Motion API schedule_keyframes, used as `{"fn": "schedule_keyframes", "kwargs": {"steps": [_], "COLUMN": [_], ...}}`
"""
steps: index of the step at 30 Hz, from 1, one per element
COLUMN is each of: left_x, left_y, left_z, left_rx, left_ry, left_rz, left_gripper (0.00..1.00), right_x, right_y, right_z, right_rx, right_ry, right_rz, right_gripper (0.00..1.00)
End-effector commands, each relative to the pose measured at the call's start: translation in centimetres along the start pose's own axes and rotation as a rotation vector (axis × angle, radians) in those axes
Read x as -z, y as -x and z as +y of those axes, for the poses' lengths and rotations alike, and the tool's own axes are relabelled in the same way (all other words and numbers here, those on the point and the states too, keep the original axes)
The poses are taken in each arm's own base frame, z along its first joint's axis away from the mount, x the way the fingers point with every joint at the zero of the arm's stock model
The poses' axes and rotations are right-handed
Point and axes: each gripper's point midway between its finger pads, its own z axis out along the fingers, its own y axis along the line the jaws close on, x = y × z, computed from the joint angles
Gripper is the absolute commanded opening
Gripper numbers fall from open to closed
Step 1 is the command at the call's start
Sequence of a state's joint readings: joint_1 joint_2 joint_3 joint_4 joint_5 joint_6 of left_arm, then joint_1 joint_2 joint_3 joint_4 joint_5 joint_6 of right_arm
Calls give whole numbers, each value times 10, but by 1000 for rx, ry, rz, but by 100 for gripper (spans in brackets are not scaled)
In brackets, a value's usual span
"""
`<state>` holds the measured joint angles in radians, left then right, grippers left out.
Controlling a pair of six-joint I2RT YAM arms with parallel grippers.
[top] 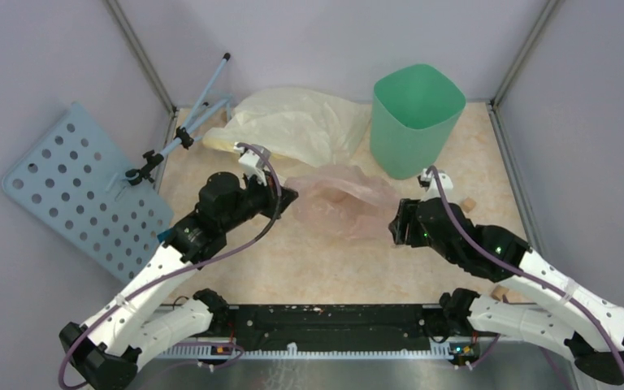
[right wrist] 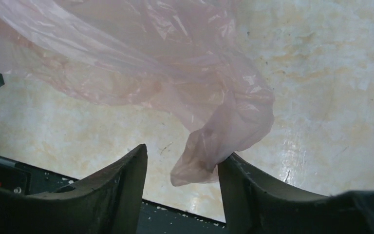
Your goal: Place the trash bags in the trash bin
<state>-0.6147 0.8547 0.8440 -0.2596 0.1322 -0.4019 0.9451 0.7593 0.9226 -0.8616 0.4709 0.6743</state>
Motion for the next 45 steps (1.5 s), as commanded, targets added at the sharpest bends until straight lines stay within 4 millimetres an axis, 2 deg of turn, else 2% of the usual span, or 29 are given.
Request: {"fn": "schedule_keyframes", "kwargs": {"steps": [1, 4, 5, 6, 9, 11, 13, 14, 16, 17, 20, 23, 25, 29, 34, 38, 42, 45], "left_x": [10, 11, 11, 10, 7, 5, 4, 3, 2, 1, 0, 0, 1, 2, 3, 2, 2, 2], "left_y": [11, 17, 18, 18, 17, 15, 16, 16, 15, 15, 14, 16, 17, 18, 18, 16, 18, 17], "left_z": [-28, -35, -37, -38, -42, -45, -49, -50, -51, -51, -51, -54, -55, -58, -60, -62, -62, -60], "left_rx": [-18, -11, -10, -8, 10, 25, 38, 43, 53, 61, 80, 90, 93, 95, 98, 109, 109, 107], "left_ry": [-131, -156, -163, -169, -187, -206, -227, -233, -239, -234, -231, -246, -251, -263, -277, -293, -289, -283], "left_rz": [8, 5, 8, 12, 28, 40, 44, 45, 48, 48, 50, 49, 47, 48, 49, 46, 38, 39], "left_gripper": [0, 0, 0, 0, 0, 0, 0, 0, 0, 0, 0, 0, 0, 0, 0, 0, 0, 0], "right_x": [13, 27, 32, 37, 47, 51, 50, 47, 37, 31, 12, 1, -8, -31, -50, -70, -90, -105], "right_y": [14, 31, 37, 44, 58, 62, 59, 58, 53, 49, 33, 16, 7, -5, -7, -18, -28, -42], "right_z": [17, 28, 29, 28, 32, 48, 71, 83, 98, 102, 117, 140, 148, 145, 138, 140, 134, 134], "right_rx": [26, 43, 53, 67, 130, 175, 219, 233, 263, 290, 399, 472, 496, 542, 659, 776, 823, 854], "right_ry": [118, 207, 216, 215, 238, 316, 416, 461, 489, 477, 445, 510, 525, 472, 319, 270, 187, 190], "right_rz": [-37, -95, -117, -133, -165, -164, -145, -136, -132, -138, -172, -235, -262, -315, -408, -413, -400, -359], "right_gripper": [56, 59, 67, 70, 68, 64, 51, 41, 10, 0, 0, 0, 0, 0, 0, 0, 0, 0]}}
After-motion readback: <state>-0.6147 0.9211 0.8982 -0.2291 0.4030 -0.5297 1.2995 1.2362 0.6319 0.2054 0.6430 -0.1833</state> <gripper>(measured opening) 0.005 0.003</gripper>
